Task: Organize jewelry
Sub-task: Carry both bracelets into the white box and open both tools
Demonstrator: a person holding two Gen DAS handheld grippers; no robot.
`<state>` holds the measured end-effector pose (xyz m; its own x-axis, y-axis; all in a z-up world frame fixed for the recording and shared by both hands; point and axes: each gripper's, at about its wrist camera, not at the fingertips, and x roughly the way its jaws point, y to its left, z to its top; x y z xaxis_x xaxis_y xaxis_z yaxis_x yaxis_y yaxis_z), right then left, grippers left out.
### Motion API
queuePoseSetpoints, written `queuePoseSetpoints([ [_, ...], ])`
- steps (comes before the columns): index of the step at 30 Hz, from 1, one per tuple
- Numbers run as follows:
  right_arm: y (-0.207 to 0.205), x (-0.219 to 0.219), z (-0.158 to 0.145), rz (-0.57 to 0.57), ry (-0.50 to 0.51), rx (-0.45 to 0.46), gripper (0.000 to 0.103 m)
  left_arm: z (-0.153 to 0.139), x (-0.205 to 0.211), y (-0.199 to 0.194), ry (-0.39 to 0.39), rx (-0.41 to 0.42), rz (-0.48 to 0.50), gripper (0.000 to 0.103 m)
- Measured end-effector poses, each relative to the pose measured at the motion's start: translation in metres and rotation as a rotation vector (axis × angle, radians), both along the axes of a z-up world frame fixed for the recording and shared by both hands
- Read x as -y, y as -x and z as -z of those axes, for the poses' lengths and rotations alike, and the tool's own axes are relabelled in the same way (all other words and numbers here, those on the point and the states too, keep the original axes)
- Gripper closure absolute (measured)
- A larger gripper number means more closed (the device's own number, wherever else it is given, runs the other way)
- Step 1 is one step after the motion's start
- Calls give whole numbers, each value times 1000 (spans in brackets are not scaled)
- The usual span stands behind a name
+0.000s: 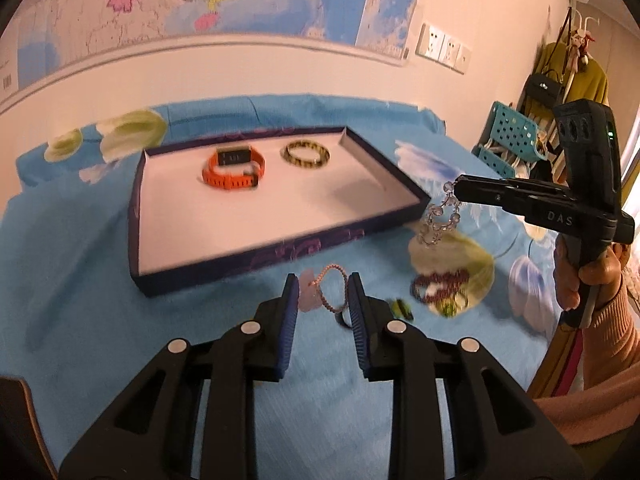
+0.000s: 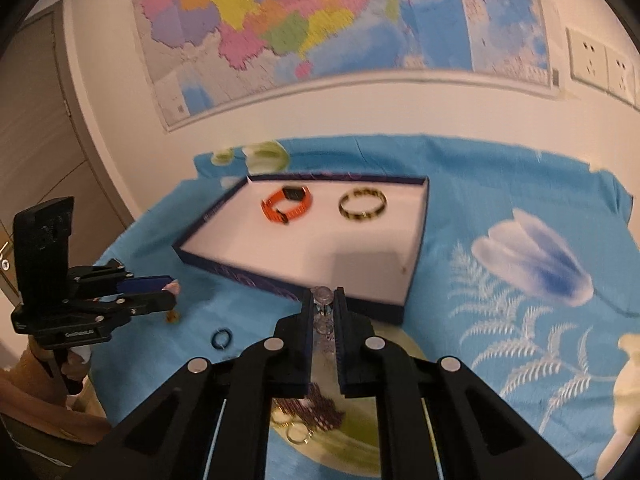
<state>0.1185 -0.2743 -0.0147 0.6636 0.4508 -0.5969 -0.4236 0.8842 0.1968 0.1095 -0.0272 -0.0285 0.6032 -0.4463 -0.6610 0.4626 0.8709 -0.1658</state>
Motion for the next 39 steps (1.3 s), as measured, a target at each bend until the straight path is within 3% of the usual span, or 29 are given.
queuePoseSetpoints([
  [7, -20, -12, -25, -18, 0, 57, 95, -15, -1, -24, -10, 40, -20, 78],
  [17, -73, -32, -24, -32, -32, 28, 95, -16, 3, -73, -45, 44, -49, 77],
  [33, -138, -56, 9, -39, -126, -115, 95, 25, 12, -140, -98, -88, -76, 77],
  [39, -148, -47, 29, 13, -99, -171, 95, 40, 14, -157, -104, -148, -87, 77],
])
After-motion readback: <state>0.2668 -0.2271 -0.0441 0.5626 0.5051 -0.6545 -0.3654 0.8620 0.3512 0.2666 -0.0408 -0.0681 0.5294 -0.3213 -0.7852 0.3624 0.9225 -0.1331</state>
